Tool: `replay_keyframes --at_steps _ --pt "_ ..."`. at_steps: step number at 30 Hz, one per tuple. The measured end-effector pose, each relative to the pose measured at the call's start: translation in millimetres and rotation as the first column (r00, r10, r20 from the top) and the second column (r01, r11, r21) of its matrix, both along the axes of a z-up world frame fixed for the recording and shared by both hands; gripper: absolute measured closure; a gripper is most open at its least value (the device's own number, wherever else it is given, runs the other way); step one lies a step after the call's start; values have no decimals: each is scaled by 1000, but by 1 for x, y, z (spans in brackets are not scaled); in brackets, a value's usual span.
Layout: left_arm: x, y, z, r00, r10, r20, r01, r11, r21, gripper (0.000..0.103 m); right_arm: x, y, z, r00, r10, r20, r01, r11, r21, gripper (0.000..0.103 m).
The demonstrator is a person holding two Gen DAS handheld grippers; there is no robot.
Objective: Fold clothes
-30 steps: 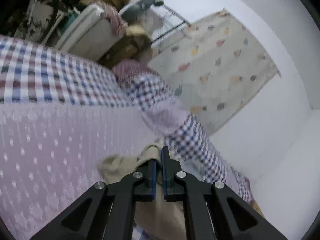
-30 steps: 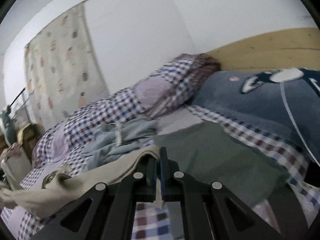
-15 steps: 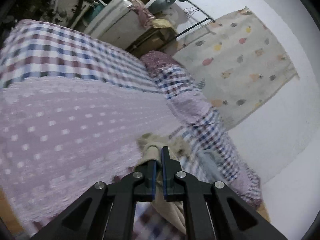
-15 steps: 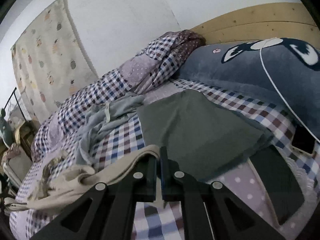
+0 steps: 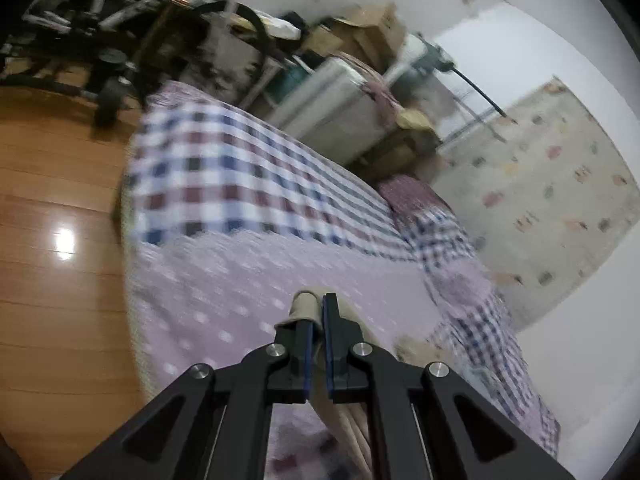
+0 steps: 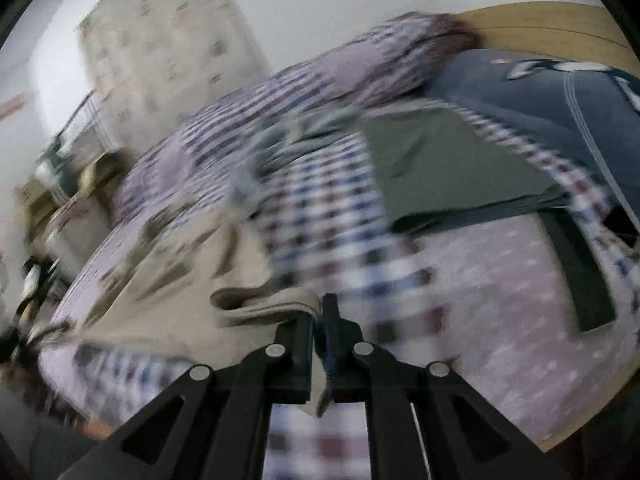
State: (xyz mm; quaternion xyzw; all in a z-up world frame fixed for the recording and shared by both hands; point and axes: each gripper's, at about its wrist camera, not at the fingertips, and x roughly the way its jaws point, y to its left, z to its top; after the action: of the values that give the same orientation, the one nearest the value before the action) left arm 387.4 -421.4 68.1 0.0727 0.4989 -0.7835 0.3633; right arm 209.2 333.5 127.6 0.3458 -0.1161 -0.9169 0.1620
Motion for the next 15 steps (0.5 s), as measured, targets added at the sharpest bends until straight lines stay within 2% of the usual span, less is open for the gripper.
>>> replay_keyframes --at_steps 3,8,11,12,13,15 --pt "14 -8 -13 998 63 21 -64 998 27 100 20 -26 -6 990 140 32 -140 990 2 98" --pt "23 -18 -26 994 100 40 -102 993 57 100 39 -46 -14 962 262 82 -261 965 -13 95" --pt "21 -21 -27 994 85 69 -89 994 56 100 49 -57 -19 938 328 110 -327 945 -25 84" --pt "23 -21 -27 994 86 66 -90 994 61 100 52 -60 -20 934 337 119 -338 941 -20 70" --pt "25 -22 -28 994 88 62 -92 993 69 100 54 -61 -21 934 335 126 -337 941 -9 62" --pt "31 -25 -33 994 94 46 -99 990 101 100 57 -59 -20 937 325 131 -326 945 -13 60"
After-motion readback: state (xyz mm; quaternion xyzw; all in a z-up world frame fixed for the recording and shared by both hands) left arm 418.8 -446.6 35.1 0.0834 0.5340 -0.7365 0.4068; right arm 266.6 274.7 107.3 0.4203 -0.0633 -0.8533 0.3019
